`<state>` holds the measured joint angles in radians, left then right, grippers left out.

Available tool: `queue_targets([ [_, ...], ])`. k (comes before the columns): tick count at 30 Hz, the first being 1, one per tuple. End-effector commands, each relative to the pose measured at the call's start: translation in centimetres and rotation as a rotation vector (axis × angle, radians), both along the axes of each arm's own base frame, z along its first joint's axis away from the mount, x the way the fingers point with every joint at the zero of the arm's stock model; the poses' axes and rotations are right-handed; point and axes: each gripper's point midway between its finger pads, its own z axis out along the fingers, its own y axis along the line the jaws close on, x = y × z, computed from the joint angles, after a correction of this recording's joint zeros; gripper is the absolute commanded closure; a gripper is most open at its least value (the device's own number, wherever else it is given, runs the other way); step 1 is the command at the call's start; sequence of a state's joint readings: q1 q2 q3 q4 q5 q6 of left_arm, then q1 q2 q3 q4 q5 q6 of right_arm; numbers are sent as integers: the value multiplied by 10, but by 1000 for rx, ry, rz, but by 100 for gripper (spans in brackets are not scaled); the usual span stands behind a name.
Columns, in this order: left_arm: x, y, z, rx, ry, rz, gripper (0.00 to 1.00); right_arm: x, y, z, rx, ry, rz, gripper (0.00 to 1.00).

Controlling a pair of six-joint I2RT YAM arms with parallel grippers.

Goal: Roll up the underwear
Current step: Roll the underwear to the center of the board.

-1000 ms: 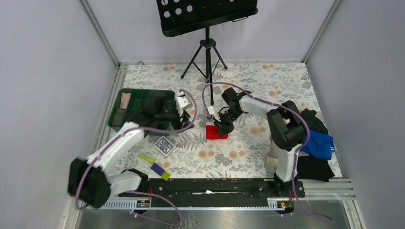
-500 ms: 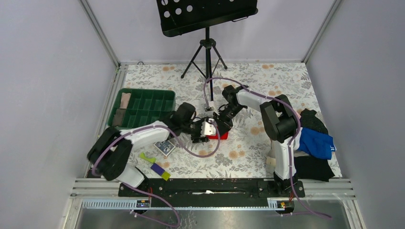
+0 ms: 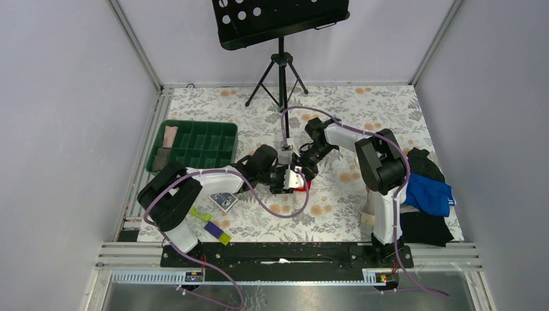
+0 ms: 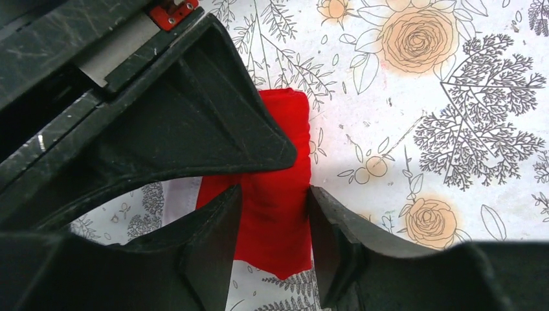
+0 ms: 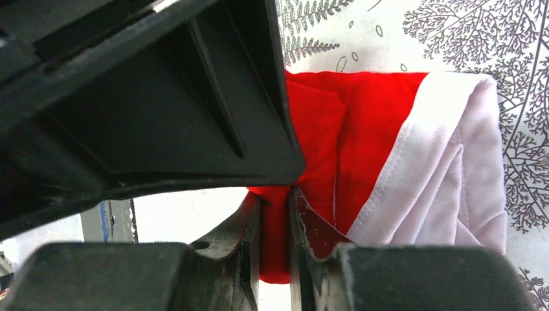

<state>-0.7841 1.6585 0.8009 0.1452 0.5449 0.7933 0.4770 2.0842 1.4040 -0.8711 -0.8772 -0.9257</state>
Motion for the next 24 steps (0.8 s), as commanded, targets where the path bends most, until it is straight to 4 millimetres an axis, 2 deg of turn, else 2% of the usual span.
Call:
queue_targets([
  [1,7,-21,17,-68,-28,-21,51,-16,-25,-24,-160,52,-1,92],
  [4,2,-22,9,-31,-1,-45,51,-17,-25,-24,-161,54,-2,91],
  [9,3,-14,-14,66,-38,-62,57,-16,-24,-23,-162,57,-15,90],
  [11,5,-12,-19,86,-45,-60,70,-17,-24,-22,-158,63,-19,87],
  [13,7,-12,-21,96,-36,-48,82,-16,-21,-16,-147,65,-30,79],
  [15,6,-12,-20,102,-11,-39,90,-10,-20,-4,-157,61,-54,68],
  [18,0,-13,-16,108,38,-49,96,-4,-20,26,-142,62,-52,48],
  [21,-9,-13,-12,119,110,-57,99,4,-26,56,-116,71,-104,43],
  [24,-19,-15,-7,145,221,-56,100,17,-38,66,-127,88,-210,42],
])
